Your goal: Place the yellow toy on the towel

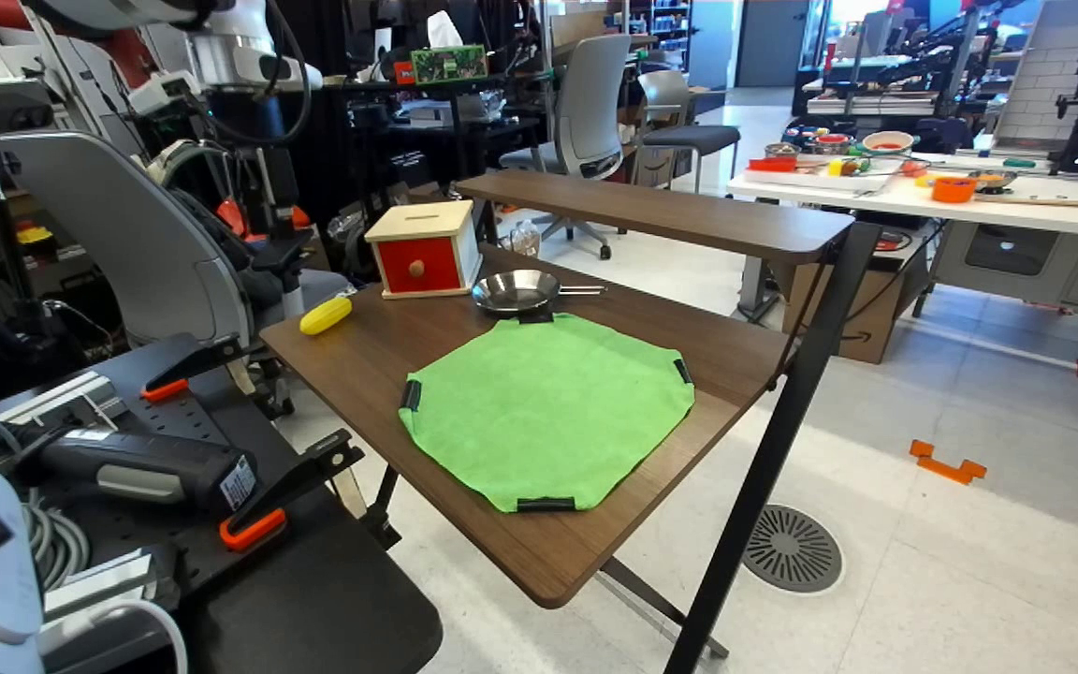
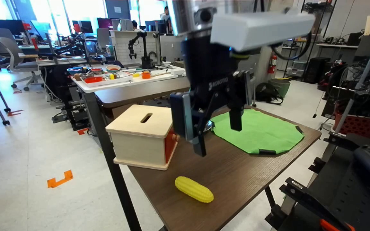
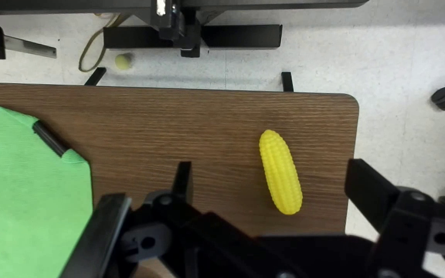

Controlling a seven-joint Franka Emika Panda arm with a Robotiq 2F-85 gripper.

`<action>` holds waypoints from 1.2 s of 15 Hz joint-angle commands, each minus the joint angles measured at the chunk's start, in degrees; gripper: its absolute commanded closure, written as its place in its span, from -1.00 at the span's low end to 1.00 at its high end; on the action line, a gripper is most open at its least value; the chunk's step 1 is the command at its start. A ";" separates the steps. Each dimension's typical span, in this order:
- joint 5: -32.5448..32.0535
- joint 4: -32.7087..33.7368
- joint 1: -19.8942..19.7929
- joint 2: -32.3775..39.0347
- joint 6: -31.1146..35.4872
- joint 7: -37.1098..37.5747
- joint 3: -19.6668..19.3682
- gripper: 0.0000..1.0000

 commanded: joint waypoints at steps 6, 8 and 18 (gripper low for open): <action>-0.72 17.07 10.12 19.01 -2.12 1.46 -8.21 -1.00; -0.61 19.44 11.64 21.62 -2.35 1.53 -9.21 -1.00; 0.17 26.20 14.48 27.60 -5.80 1.35 -11.26 0.33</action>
